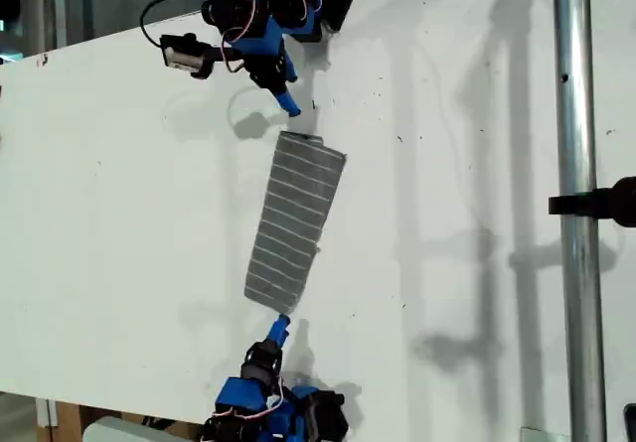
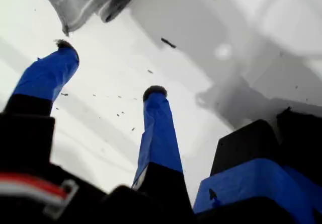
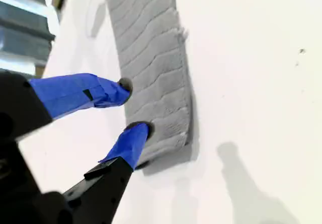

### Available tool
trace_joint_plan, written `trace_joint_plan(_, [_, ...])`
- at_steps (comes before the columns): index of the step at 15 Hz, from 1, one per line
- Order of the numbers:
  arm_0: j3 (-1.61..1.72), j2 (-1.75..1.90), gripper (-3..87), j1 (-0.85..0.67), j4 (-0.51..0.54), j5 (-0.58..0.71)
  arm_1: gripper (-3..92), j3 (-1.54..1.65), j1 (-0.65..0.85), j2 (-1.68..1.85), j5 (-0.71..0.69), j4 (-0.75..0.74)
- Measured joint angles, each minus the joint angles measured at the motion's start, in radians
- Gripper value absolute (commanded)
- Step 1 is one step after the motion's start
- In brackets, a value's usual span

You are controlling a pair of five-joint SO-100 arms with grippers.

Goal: Grasp corners of a towel and fold twice.

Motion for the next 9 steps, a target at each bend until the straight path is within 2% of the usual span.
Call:
trace_joint_plan(1, [0.152,0.187,-2.4,0.064,-0.064,-0.032,30.2,0.078,-0.066,0.057,0.103,-0.012])
trace_joint_plan(2, [0.296,0.387,-2.4,0.114,-0.094,-0.041,30.1,0.127,-0.115,0.11,0.186,-0.021])
trace_joint_plan(3, [0.422,0.577,-2.5,0.156,-0.091,-0.057,30.9,0.153,-0.164,0.121,0.238,-0.037])
trace_joint_plan(4, [0.489,0.701,-2.5,0.201,-0.043,-0.083,31.9,0.169,-0.163,0.123,0.278,-0.044])
trace_joint_plan(5, [0.534,0.73,-2.5,0.227,-0.009,-0.091,32.8,0.179,-0.169,0.127,0.287,-0.054])
trace_joint_plan(7, [0.607,0.762,-2.5,0.245,-0.009,-0.092,33.6,0.189,-0.117,0.15,0.259,-0.086])
trace_joint_plan(9, [0.667,0.772,-2.5,0.264,-0.034,-0.089,36.1,0.222,-0.014,0.153,0.149,-0.193])
